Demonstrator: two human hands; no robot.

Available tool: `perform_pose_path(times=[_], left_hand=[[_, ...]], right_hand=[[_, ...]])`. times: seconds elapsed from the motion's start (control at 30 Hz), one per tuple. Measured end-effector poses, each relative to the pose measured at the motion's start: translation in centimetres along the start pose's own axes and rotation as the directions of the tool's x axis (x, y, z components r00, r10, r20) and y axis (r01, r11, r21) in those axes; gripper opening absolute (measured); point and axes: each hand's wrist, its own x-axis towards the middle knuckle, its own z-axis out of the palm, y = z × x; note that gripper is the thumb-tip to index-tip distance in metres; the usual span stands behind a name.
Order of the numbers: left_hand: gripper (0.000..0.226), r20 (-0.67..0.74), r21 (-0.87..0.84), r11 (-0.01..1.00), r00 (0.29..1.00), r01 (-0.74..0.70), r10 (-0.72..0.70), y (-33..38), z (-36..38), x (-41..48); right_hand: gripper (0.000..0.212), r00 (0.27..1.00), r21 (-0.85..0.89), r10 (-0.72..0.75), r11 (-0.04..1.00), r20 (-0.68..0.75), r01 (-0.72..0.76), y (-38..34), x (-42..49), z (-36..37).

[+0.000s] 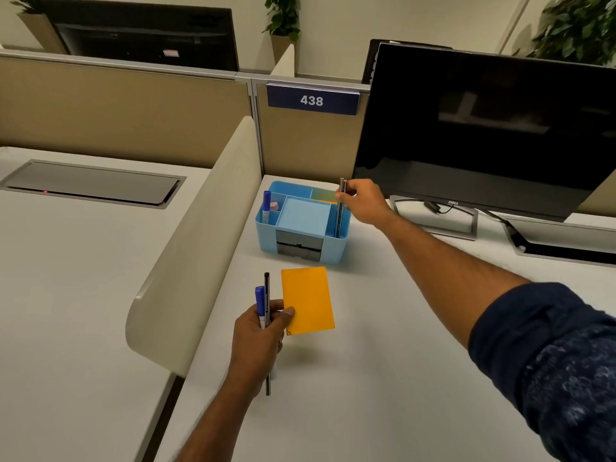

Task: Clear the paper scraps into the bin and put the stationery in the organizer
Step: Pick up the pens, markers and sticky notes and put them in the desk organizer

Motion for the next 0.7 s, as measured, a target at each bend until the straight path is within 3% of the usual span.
perform_pose_path(times=[0.37, 0.47, 0.57, 0.63, 0.7], left_hand=[[0.015, 0.022, -0.014, 1.0, 1.0, 0.014, -0.013, 0.3, 0.9, 1.3], [0.016, 0.024, -0.01, 1.0, 0.999, 0.026, -0.026, 0.1, 1.2, 1.5], [0.018, 0.034, -0.007, 0.999, 0.999, 0.038, -0.038, 0.2, 1.5, 1.6], [0.018, 0.044, -0.004, 0.999, 0.998, 0.04, -0.039, 0.4, 1.8, 1.6], [0.02, 0.051, 0.004, 0.999, 0.998, 0.037, -0.037, 0.4, 2.2, 1.6]], right_hand=[[0.02, 0.993, -0.062, 0.116, 0.991, -0.008, -0.116, 1.7, 2.1, 0.3], [0.033, 0.987, -0.103, 0.128, 0.985, -0.099, -0.138, 1.6, 0.5, -0.7], [0.026, 0.977, -0.06, 0.009, 0.998, -0.213, -0.023, 0.1, -3.1, -1.6], [0.014, 0.989, 0.054, -0.077, 0.995, -0.126, 0.084, -1.8, -6.3, -1.6], [0.01, 0.984, 0.15, -0.163, 0.977, 0.067, 0.151, -3.9, -9.7, -0.9]])
